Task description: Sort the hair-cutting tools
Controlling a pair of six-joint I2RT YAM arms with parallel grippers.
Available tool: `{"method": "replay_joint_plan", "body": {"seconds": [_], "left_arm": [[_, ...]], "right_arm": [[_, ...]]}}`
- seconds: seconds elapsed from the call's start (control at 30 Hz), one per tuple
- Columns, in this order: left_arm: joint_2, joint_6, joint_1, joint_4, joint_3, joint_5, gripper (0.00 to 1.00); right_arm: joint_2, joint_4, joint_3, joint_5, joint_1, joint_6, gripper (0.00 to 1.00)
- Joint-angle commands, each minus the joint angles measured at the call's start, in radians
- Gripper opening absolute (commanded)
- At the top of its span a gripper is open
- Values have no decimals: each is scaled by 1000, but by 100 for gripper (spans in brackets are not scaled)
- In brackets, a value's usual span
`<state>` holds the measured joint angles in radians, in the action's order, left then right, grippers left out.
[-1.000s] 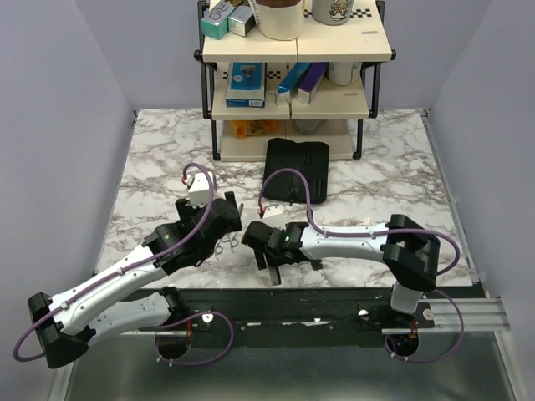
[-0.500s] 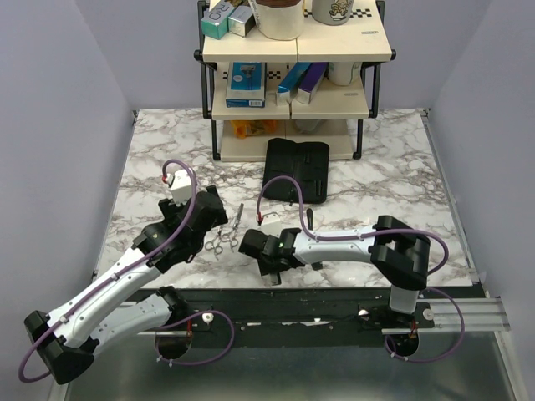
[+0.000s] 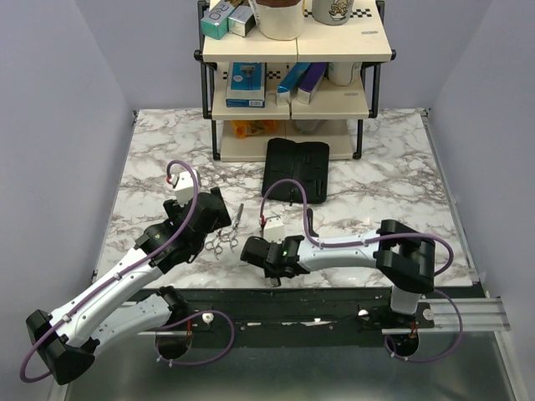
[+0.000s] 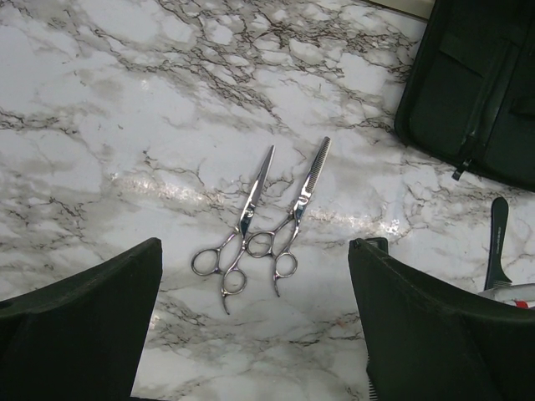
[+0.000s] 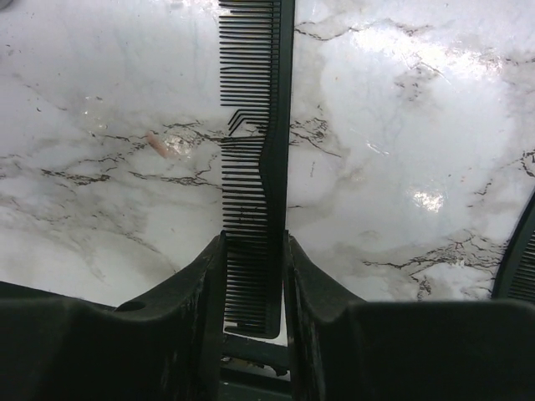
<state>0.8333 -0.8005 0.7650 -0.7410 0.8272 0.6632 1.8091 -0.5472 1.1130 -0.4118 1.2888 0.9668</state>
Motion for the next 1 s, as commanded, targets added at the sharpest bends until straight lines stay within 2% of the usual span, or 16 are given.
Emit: {"method": "replay_joint_plan", "body": {"seconds": [0.0,0.23,0.33,0.47,0.57,0.97], "left_arm": [[-5,12,-7,15,-10,-17,98],[3,7,-7,38,-20,-36,98],[10,12,-7,38,-17,-34,98],[10,18,-7,40,-16,-30,98],[6,18,-7,35,-16,-27,98],[3,29,-9,48,-23,-39,99]], "right_arm": [[21,-92,-64,64,61,73,35],[-19,-164,-62,27,110,142,37],[-28,-177,-62,15,113,153,45],[-24,-203,-42,-5,113,161,66],[-30,-224,-24,-12,119,162,71],[-50,-304,57,-10,202,286,72]]}}
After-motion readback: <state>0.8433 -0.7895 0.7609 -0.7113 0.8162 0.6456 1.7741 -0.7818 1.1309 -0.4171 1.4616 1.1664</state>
